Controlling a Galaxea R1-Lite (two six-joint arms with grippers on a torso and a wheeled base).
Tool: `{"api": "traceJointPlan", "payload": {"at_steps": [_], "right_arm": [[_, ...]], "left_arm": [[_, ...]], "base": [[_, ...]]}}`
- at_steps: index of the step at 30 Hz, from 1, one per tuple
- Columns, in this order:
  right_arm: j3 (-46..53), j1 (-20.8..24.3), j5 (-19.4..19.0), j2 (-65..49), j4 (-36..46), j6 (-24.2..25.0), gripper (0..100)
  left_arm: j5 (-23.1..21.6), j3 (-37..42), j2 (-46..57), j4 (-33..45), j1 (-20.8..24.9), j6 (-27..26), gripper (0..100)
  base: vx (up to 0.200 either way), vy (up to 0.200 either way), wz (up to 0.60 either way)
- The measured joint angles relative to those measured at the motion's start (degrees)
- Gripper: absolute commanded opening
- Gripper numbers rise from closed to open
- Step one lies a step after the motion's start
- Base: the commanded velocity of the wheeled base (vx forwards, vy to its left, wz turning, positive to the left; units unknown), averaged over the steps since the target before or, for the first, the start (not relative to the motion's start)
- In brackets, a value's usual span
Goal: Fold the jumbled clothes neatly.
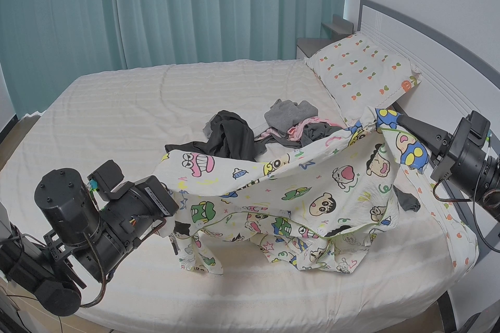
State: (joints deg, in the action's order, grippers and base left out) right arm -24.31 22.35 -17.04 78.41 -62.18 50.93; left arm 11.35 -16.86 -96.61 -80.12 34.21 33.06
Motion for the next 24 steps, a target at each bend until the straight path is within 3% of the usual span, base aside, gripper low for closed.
{"api": "traceJointPlan", "payload": {"at_steps": [11, 24], "right_arm": [[0.30, 0.45, 0.02, 0.01, 0.00, -0.05, 0], [0.55, 1.05, 0.07, 0.80, -0.02, -0.07, 0]], "left_arm": [[-0.16, -0.30, 0.09, -0.05, -1.11, -0.24, 0], [1.51, -0.06, 1.11, -0.09, -1.85, -4.88, 0]], "base": [[0.000, 0.200, 0.00], [0.000, 0.200, 0.00]]}}
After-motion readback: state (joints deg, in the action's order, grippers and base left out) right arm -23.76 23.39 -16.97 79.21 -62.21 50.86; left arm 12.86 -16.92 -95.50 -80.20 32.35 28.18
